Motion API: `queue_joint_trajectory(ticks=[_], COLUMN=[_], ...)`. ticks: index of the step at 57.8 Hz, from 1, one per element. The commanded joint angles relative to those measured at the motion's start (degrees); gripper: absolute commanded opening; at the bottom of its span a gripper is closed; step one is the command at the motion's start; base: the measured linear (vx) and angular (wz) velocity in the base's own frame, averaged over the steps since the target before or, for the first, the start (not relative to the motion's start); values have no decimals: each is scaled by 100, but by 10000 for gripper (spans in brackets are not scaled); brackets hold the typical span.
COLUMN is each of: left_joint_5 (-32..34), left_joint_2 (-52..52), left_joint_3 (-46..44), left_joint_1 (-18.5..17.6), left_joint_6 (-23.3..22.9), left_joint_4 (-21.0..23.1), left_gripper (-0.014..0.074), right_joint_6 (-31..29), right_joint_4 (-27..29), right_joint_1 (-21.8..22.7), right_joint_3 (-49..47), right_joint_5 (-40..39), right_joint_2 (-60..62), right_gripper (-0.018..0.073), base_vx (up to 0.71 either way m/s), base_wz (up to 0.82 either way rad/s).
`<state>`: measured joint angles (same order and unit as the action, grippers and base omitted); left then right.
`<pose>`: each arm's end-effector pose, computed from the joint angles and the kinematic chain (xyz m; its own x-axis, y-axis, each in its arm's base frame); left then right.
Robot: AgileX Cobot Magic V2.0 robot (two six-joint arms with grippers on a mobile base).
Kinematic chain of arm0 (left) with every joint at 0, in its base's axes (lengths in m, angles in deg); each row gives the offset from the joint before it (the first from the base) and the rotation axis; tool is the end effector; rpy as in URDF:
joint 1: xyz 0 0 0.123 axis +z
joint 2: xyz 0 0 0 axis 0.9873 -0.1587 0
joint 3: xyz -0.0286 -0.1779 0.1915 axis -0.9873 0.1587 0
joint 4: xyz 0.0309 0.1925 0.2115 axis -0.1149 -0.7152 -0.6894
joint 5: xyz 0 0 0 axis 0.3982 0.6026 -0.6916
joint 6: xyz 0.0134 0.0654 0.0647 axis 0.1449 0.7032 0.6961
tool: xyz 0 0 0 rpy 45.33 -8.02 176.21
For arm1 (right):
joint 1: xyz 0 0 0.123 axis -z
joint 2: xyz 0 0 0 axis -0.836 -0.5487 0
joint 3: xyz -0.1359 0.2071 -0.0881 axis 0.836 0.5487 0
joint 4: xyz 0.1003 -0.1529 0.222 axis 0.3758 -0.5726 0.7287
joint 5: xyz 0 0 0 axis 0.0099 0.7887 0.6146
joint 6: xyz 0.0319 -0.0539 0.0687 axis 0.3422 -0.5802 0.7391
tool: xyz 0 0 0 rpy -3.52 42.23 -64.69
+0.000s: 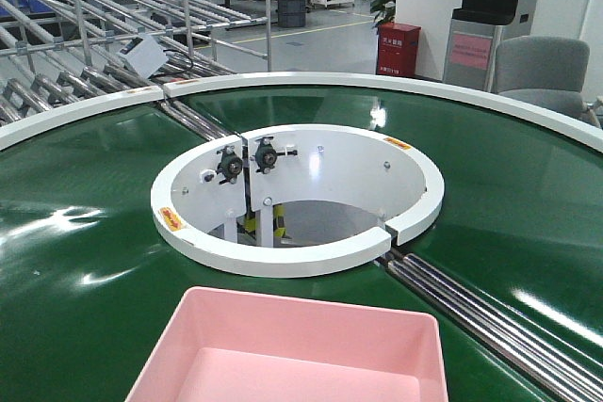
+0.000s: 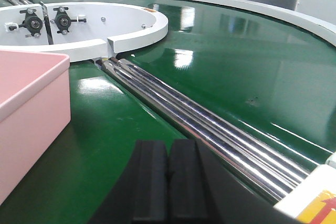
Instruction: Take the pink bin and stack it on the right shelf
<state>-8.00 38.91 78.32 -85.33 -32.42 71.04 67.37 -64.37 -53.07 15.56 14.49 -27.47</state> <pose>0.1170 -0.0088 0.1953 -0.0388 -0.0670 -0.9970 0.0721 0.9950 -0.0697 0.1164 -0.0076 0.1825 -0.1538 -0.0403 -0.9873 0.0579 0.9971 -0.0497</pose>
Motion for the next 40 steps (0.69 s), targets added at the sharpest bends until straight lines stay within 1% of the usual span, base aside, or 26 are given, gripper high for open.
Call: queue_joint_trajectory(ticks=[1,29,35,39,40], left_joint_5=[475,486,495,567,670], left_joint_2=[37,37,37,37,37], left_joint_3=[84,84,78,55,55], left_joint_1=[-2,-2,-2,-2,-2], left_joint_6=[-40,-46,-46,-46,-46], left_joint_4=[5,5,5,5,5], left_gripper=[-8,-8,-8,-8,-8], right_joint_6=[-51,-51,-51,-51,-51], right_joint_4=[-3,-13,-12,-25,-53], right_joint_1=[38,38,38,38,43], right_joint_3=[2,2,2,2,2], right_joint_5=[-453,-452,-565,-595,-631], right_joint_2=[44,44,44,44,44], right_gripper=[-8,-8,-8,-8,-8], base_vx=[0,0,0,0,0], base_wz=[0,0,0,0,0])
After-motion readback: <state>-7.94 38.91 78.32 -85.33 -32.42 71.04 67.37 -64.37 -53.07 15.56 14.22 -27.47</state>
